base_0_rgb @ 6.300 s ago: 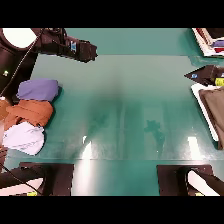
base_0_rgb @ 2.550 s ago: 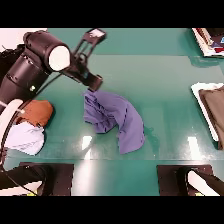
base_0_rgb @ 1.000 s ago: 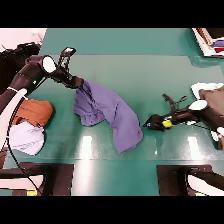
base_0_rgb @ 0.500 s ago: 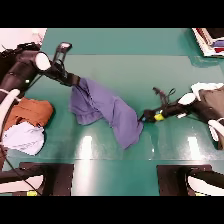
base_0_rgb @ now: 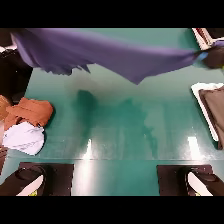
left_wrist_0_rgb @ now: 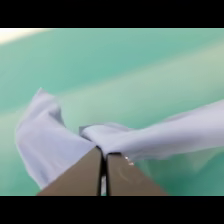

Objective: Fold the shirts.

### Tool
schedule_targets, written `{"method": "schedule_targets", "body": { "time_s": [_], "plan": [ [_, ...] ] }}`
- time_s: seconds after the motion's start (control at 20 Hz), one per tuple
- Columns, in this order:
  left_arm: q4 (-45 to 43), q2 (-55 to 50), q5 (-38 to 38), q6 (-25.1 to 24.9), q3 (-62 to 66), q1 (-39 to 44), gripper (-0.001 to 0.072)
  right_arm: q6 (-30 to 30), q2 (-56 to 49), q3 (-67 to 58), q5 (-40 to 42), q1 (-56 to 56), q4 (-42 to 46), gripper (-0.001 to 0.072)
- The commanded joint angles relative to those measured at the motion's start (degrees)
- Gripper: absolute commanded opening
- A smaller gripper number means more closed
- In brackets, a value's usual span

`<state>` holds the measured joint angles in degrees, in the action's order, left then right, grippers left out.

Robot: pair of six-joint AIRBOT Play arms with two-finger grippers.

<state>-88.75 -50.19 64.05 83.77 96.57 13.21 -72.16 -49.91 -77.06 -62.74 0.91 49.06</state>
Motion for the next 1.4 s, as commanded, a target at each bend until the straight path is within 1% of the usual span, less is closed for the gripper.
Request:
{"method": "schedule_targets", "body": {
  "time_s": [0.0, 0.1, 0.2, 0.3, 0.45, 0.55, 0.65, 0.75, 0.85, 0.9, 1.05, 1.1, 1.15, 1.2, 1.35],
  "plan": [
    [2.69, 7.19, 3.93, -1.79, 5.64, -0.02, 0.0022, -0.04, 5.29, -9.22, -2.29, -5.99, 0.68, 0.0014],
    [4.09, 7.76, 7.23, -1.81, 9.22, -0.02, 0.0022, -0.04, 5.64, -13.77, -5.84, -10.16, 0.68, 0.0014],
    [6.23, 7.76, 8.57, -2.54, 10.97, -0.02, 0.0022, -0.37, 4.37, -18.32, -10.95, -14.49, 0.57, 0.0014],
    [10.62, 5.95, 12.22, -2.82, 10.88, -0.02, 0.0022, -3.8, 1.75, -21.07, -16.37, -16.39, 0.57, 0.0014],
    [18.34, -1.25, 22.08, -2.8, 7.1, -0.02, 0.0022, -6.49, -2.8, -16.79, -22.23, -14.62, 0.7, 0.0014],
    [22.18, -5.92, 24.81, -2.8, -1.33, 0.26, 0.0022, -6.47, -5.64, -8.52, -23.39, -10.73, 0.74, 0.0014],
    [23.19, -9.68, 24.0, -2.82, -13.0, 2.38, 0.0023, -6.4, -8.15, 1.77, -21.4, -6.01, 3.34, 0.0014],
    [23.19, -12.61, 17.77, -3.89, -25.99, 5.68, 0.0023, -6.4, -9.99, 11.15, -16.52, -1.53, 8.24, 0.0014],
    [23.23, -14.01, 12.07, -4.52, -35.71, 8.33, 0.0023, -6.4, -11.23, 16.2, -14.43, 0.48, 8.57, 0.0014],
    [23.26, -14.08, 11.39, -4.48, -38.77, 8.85, 0.0023, -6.4, -11.5, 17.62, -14.01, 0.87, 8.59, 0.0014],
    [23.52, -13.84, 15.08, -4.11, -41.27, 8.87, 0.0027, -6.4, -10.34, 18.6, -13.09, -0.57, 8.55, 0.0014],
    [24.68, -13.46, 15.98, -4.35, -41.22, 8.87, 0.0225, -6.4, -9.29, 18.6, -12.41, -1.55, 8.57, 0.0014],
    [25.29, -13.05, 16.17, -4.31, -41.13, 8.87, 0.0501, -6.4, -8.07, 18.6, -11.82, -2.73, 8.55, 0.0014],
    [25.11, -12.74, 16.31, -4.37, -40.92, 8.87, 0.0554, -6.4, -6.99, 18.6, -11.41, -3.98, 8.55, 0.0013],
    [20.35, -12.24, 14.8, -4.24, -37.9, 8.2, 0.0553, -6.4, -3.93, 18.6, -11.32, -7.39, 8.52, 0.0013]
  ]
}}
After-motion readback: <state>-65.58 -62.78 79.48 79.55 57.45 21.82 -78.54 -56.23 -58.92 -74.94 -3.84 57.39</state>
